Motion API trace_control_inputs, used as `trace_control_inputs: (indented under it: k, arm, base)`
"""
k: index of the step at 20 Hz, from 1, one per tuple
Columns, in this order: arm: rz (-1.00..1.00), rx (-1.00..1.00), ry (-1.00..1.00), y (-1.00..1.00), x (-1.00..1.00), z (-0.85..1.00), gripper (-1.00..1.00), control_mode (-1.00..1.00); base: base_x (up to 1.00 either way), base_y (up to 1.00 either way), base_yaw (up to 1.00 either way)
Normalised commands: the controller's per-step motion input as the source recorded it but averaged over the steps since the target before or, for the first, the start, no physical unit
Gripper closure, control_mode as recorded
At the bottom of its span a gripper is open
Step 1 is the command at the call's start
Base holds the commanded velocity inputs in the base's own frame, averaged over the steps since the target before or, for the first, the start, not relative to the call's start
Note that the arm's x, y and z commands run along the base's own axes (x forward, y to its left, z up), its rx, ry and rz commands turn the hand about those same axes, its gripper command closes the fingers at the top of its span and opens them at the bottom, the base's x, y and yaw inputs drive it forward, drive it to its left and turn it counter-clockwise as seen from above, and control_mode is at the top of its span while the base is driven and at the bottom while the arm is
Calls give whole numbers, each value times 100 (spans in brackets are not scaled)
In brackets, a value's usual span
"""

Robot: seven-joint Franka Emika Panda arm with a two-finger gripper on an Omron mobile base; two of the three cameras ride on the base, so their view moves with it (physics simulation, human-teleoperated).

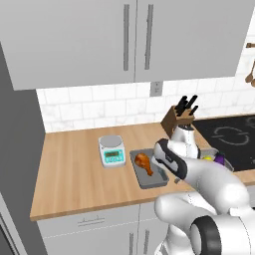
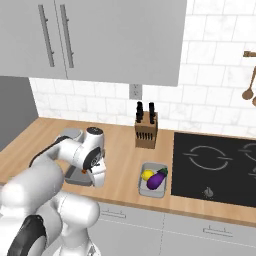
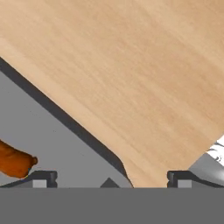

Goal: Take the meat container that has the chicken drumstick and place it on the second highest rack of the freezer. Then take the vegetable container that has the eggplant and lemon and place it on the highest rack of the freezer.

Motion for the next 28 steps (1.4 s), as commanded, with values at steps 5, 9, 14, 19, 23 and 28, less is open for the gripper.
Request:
trace_control_inputs:
  k: [5,9,14,19,23,28]
  arm:
    - [-1,0,0,1,6,-29,-100,-100]
    - [-2,0,0,1,0,-38,-100,-100]
    - [0,0,0,1,0,-29,-100,-100]
    - [0,0,0,2,0,-15,-100,-100]
    - [0,0,0,10,0,-20,-100,-100]
    - [0,0,0,8,0,-28,-100,-100]
  base:
    - [0,0,0]
    - [0,0,0]
    - [0,0,0]
    - [0,0,0]
    - [0,0,0]
    - [0,0,0]
